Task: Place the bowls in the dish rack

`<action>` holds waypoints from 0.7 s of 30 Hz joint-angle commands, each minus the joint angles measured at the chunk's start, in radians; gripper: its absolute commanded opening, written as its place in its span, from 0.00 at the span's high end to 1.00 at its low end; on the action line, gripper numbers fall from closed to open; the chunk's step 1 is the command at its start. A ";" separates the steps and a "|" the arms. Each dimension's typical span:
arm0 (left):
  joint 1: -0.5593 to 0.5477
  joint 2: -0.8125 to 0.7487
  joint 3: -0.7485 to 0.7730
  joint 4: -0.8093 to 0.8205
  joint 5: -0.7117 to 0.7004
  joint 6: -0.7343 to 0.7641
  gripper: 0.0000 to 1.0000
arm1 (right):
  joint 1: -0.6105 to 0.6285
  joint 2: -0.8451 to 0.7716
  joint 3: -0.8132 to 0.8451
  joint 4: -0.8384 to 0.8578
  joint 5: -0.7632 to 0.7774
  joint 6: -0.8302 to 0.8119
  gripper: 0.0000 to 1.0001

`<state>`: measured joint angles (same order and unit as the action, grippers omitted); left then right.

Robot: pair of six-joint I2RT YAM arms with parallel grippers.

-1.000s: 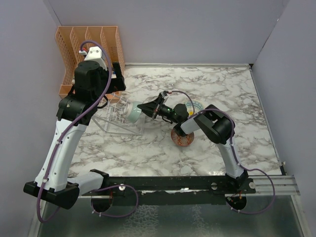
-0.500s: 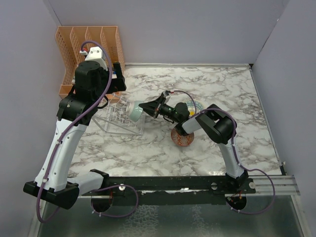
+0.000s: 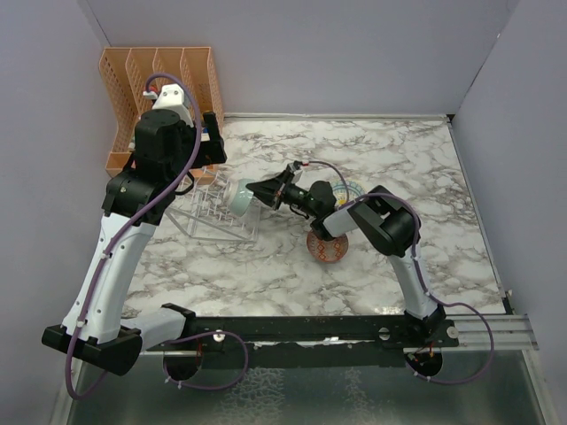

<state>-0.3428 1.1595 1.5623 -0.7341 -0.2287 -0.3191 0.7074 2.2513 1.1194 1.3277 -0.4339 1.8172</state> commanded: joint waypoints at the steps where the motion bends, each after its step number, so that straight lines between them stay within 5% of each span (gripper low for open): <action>1: -0.003 -0.016 -0.015 0.004 -0.004 0.013 0.01 | 0.000 0.028 0.028 0.028 -0.002 0.034 0.99; 16: -0.003 -0.017 -0.030 0.014 -0.020 0.029 0.01 | 0.003 0.022 0.067 -0.175 -0.084 -0.024 0.98; 21: -0.004 -0.020 -0.030 0.010 -0.036 0.038 0.01 | 0.006 0.025 0.072 -0.216 -0.104 -0.025 0.89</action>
<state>-0.3428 1.1595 1.5402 -0.7341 -0.2310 -0.2989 0.7067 2.2642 1.1652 1.1645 -0.4988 1.8015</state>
